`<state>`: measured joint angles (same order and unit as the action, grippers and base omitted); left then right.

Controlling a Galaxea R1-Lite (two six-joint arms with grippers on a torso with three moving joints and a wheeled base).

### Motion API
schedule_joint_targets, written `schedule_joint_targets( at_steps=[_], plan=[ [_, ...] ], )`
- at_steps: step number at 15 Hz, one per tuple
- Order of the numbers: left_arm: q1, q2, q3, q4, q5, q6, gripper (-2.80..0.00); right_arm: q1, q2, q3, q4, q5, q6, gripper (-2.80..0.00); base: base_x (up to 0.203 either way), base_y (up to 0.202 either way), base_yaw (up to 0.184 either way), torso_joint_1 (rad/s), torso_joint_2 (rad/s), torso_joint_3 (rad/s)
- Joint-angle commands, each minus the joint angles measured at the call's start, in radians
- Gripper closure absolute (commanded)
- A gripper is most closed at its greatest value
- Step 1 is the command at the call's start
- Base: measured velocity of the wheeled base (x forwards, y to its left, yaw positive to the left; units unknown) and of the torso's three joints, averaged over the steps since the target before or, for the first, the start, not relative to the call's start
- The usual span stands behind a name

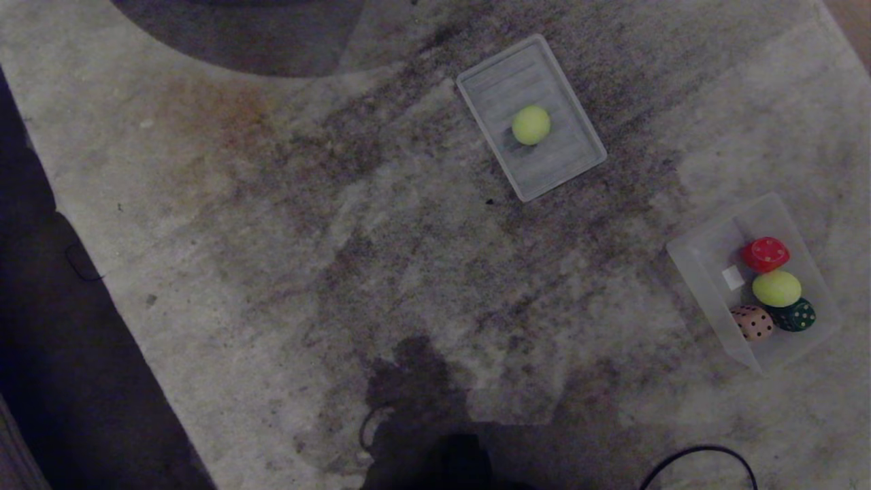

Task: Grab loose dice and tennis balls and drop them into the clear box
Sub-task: Pick up the ball on the lid

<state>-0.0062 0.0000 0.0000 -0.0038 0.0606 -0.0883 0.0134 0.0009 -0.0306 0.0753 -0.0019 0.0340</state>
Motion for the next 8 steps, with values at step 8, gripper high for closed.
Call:
schedule_joint_targets(
  at_steps=[8],
  plan=[
    [0.000, 0.002, 0.002, -0.001, -0.001, -0.001, 0.00, -0.001, 0.001, 0.000, 0.001, -0.001, 0.009, 0.00, 0.000, 0.000, 0.000, 0.000, 0.00, 0.000]
  ],
)
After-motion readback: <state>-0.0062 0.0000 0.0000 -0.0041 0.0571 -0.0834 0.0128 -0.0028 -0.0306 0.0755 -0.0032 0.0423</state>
